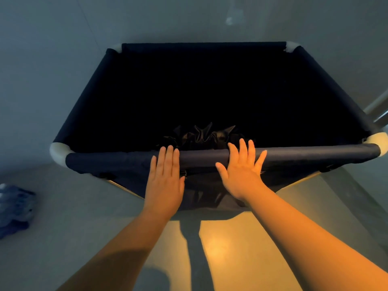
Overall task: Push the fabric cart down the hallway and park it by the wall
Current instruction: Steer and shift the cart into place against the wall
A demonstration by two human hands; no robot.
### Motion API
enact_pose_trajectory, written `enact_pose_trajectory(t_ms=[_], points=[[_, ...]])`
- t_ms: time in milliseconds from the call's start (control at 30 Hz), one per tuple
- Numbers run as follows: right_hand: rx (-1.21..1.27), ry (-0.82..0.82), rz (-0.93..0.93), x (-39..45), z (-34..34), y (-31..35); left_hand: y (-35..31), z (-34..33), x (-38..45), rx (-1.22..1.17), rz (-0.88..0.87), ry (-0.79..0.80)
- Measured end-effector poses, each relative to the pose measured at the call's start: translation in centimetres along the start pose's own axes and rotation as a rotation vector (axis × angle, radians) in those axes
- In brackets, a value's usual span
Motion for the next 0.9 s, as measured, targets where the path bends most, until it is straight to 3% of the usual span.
enact_pose_trajectory(t_ms=[67, 133, 233, 300, 533, 900], points=[[-0.039, -0.065, 0.15, -0.2, 0.3, -0.4, -0.5, -0.1, 0.3, 0.044, -0.085, 0.042], [-0.076, -0.152, 0.183, -0.4, 0.6, -2.2, -1.3, -0.4, 1.2, 0.077, -0.156, 0.062], [-0.111, -0.257, -0.026, -1.1, 0.1, -6.5, -2.7, -1.1, 2.3, 0.061, -0.178, 0.069], [-0.126, -0.251, -0.069, -1.4, -0.8, -7.4, -2.9, -1.4, 2.4, -0.011, -0.14, 0.011], [-0.058, -0.313, -0.113, -0.8, -1.7, -4.8, -0.9, -2.0, 2.0, -0.045, -0.122, -0.172], [-0.036, -0.434, -0.035, -0.7, -1.0, 3.1, 5.8, -0.4, 0.6, -0.039, 0.041, -0.197]])
Point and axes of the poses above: each hand's wrist, its own x-axis towards the middle knuckle, its own z-axis out of the back of the hand, y = z × x, the point moved 4 cm from there along x, towards the middle knuckle, and after that the axes turned 13 degrees about -x, right-handed, at the moved point
